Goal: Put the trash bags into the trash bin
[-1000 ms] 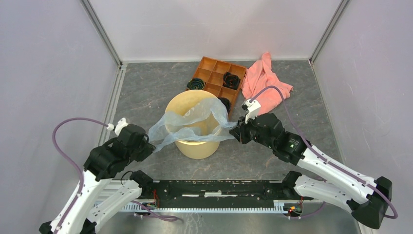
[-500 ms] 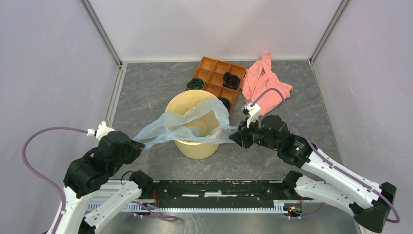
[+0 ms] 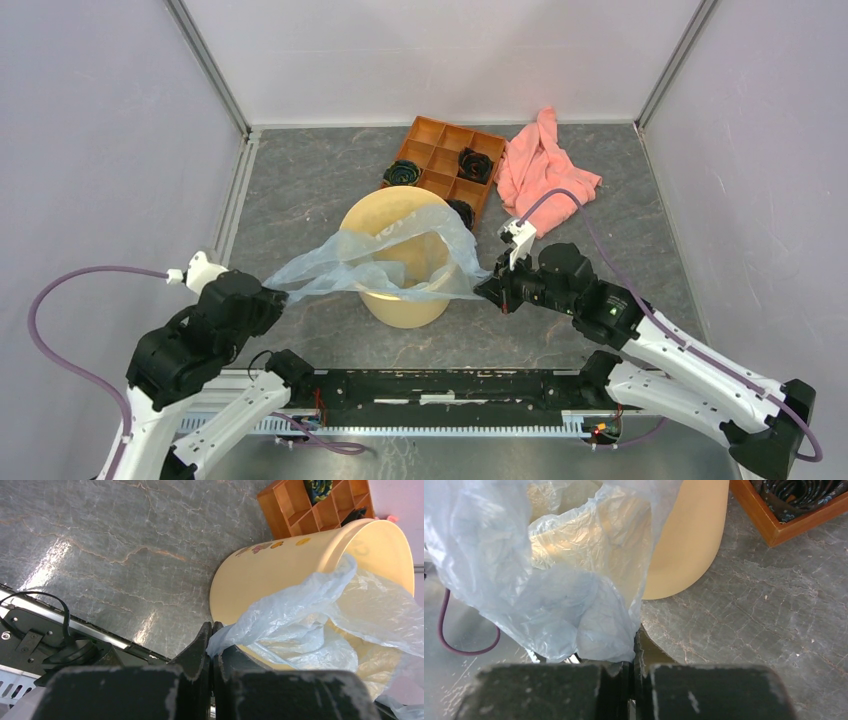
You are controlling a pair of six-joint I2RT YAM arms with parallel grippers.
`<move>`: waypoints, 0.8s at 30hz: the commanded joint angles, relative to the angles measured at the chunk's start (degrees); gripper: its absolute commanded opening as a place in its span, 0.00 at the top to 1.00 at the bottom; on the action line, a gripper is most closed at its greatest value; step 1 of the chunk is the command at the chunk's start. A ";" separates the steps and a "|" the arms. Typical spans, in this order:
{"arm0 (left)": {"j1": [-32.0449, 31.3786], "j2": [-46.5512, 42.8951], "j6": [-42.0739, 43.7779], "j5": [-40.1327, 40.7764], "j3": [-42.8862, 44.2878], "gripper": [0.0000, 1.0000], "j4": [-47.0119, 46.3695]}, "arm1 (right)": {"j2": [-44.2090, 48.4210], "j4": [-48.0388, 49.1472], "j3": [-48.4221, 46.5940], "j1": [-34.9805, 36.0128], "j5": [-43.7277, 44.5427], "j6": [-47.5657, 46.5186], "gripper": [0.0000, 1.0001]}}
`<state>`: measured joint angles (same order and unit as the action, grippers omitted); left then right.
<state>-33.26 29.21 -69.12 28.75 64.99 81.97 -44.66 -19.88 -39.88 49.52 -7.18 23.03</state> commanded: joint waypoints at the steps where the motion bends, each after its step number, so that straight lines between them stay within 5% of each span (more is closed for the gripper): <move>1: -0.01 -1.04 -0.25 7.63 1.91 0.98 2.03 | 0.80 -2.25 0.57 -0.14 1.84 -1.04 1.00; 5: -0.14 -3.66 -1.37 11.22 3.73 0.98 1.76 | 1.28 -2.92 0.82 -0.29 3.39 -1.57 1.00; 9: -0.90 -7.92 1.09 13.40 6.44 0.98 -0.15 | 1.48 -0.33 -0.25 -0.30 -2.09 -1.37 0.83; 14: -2.86 -12.91 2.15 9.56 3.15 0.98 -4.32 | 2.55 -0.11 -0.73 -0.29 -4.19 -2.91 0.82; 16: -3.27 -14.31 2.01 6.14 -1.80 0.98 -8.10 | 2.90 1.60 0.23 -0.26 -4.83 -3.01 0.91; 17: -3.37 -14.47 2.01 4.00 -4.11 0.98 -10.47 | 2.84 2.01 0.68 -0.27 -3.28 -2.68 0.99; 20: -3.40 -13.07 2.60 -1.89 -10.34 0.98 -16.83 | 1.99 3.14 2.58 -0.31 4.55 -2.83 1.00; 24: -3.41 -6.70 2.35 0.86 -14.89 0.98 -17.74 | -0.76 6.66 4.46 -0.35 16.07 -5.92 0.99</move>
<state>-36.51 17.06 -68.62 29.30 52.62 70.02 -43.31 -17.65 -36.95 49.41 -2.94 20.32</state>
